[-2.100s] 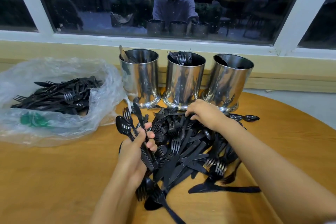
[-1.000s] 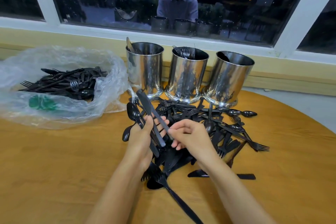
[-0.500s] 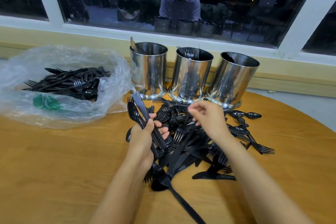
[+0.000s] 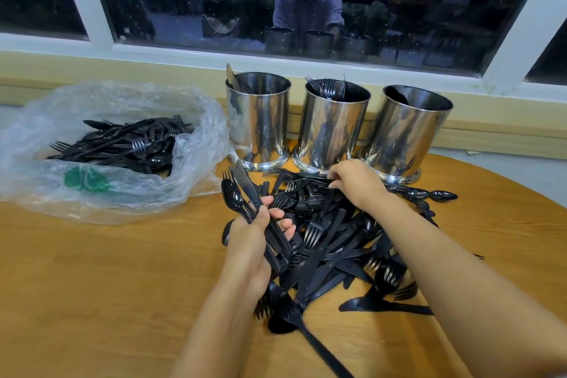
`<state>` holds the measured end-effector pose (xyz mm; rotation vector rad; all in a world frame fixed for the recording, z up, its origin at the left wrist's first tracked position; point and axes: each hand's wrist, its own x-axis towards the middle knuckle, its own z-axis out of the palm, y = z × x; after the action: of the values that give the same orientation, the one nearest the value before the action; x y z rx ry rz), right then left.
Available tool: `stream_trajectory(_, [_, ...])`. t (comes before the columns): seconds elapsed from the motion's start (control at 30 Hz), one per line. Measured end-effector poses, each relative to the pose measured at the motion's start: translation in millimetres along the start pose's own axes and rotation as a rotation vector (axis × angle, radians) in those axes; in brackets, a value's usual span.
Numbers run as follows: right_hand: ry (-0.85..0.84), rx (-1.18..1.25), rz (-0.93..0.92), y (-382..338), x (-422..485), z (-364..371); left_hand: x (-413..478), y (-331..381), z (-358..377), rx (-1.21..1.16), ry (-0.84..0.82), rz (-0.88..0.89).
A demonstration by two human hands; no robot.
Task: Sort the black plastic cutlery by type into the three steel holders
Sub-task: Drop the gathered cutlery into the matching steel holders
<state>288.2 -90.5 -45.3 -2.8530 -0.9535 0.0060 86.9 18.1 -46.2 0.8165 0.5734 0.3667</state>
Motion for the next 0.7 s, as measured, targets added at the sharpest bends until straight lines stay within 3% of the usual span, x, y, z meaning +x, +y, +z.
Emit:
stream_trajectory(0.17, [0.303, -0.006, -0.029, -4.6, -16.9, -11.9, 0.2, -1.8, 1.2, -0.002, -0.007, -0.004])
stream_trajectory(0.3, [0.394, 0.492, -0.009, -16.3, -41.1, -17.7, 0.9, -3.8, 1.0, 0.005, -0.012, 0.003])
stream_trajectory(0.57, [0.197, 1.481, 0.297, -51.7, -114.9, -3.8, -2.2, -8.9, 4.0, 0.028, -0.064, -0.013])
stream_trajectory(0.7, [0.218, 1.587, 0.293, -60.0, -127.9, 8.1, -4.0, -12.5, 7.2, 0.060, -0.090, -0.004])
